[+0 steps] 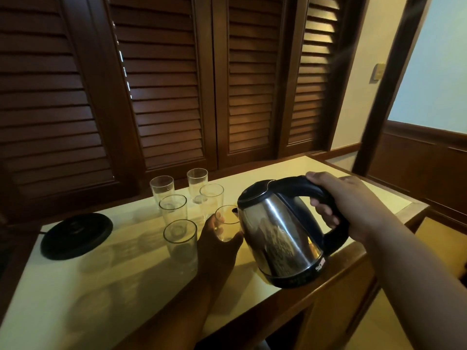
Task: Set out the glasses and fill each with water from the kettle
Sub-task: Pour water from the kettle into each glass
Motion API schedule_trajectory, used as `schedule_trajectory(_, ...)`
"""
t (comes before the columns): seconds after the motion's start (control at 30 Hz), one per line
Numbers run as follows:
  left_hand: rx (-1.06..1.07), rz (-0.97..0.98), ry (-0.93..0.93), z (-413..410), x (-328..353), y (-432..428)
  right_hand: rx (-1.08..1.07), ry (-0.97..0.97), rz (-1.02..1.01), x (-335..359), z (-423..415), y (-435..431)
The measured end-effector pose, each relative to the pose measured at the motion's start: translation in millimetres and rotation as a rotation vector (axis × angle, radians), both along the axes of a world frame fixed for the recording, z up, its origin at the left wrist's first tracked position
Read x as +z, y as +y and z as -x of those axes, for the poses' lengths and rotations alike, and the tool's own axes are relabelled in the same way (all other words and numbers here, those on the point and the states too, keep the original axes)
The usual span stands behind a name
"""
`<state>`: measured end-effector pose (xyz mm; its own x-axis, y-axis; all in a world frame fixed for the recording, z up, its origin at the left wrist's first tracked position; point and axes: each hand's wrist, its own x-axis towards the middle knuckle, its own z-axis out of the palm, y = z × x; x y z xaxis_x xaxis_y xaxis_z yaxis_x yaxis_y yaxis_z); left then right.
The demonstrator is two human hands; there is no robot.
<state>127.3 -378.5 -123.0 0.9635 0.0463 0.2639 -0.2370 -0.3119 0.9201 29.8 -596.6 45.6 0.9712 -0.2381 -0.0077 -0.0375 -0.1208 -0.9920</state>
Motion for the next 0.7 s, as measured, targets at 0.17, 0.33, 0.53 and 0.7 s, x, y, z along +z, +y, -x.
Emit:
schedule_trajectory(0.17,-0.015,0.015,0.004,3,1,1,0.043,0.028,0.012,8,-5,1)
schedule_trajectory(0.33,-0.002,0.012,0.001,1,0,1,0.055,0.029,0.042,11,-7,2)
schedule_trajectory(0.53,0.003,0.004,-0.014,-1,-3,0,0.078,0.048,0.044,14,-9,-1)
schedule_trajectory(0.7,0.018,-0.003,-0.013,-2,-5,0,0.087,0.054,0.058,16,-10,-2)
